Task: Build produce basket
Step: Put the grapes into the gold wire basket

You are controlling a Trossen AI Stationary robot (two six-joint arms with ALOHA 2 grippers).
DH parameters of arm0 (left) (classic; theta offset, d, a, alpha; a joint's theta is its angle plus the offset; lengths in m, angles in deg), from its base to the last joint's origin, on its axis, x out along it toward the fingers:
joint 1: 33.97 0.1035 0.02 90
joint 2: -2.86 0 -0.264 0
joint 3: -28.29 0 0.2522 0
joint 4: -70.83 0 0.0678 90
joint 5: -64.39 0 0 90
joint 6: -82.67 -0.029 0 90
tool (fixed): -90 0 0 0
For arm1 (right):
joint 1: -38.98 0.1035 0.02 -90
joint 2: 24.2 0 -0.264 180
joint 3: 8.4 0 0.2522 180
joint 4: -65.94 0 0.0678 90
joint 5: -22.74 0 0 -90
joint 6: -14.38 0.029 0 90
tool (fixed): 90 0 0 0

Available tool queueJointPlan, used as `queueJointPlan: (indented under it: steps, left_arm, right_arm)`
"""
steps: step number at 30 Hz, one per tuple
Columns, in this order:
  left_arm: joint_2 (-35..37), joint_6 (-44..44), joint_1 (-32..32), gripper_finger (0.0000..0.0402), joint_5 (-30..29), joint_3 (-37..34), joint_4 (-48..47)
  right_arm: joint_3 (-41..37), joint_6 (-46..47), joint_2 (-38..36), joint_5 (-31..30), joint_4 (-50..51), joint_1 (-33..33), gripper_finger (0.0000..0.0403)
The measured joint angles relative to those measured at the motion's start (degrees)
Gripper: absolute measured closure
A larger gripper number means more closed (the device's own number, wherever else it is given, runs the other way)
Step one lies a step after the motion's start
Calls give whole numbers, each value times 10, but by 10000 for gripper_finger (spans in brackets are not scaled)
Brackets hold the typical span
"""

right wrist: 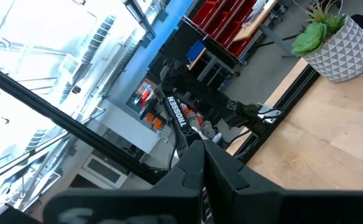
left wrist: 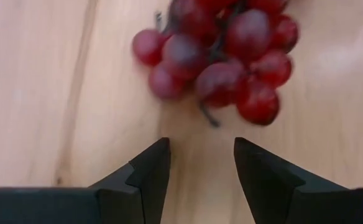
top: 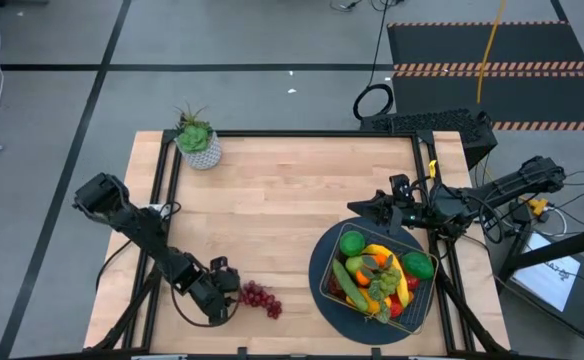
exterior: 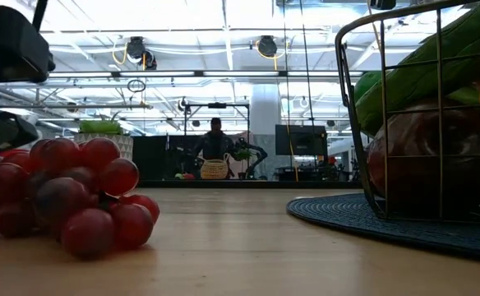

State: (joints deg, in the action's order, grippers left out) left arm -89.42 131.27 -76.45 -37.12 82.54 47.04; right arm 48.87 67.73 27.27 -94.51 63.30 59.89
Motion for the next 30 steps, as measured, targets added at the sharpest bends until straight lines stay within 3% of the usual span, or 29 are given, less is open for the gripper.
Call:
queueJointPlan:
  steps: [9,16,22,30]
  left_arm:
    - [-37,0,-13,229,-66,2,51]
    - [-51,-25,-12,303,-101,1,72]
    - [-72,5,-10,385,-128,1,95]
    - [-63,12,22,398,-154,-1,122]
  right_arm:
    - [0,1,0,2,0,2,403]
    - [0,0,0,2,0,2,403]
    - [0,1,0,3,0,2,403]
    - [0,2,0,2,0,2,403]
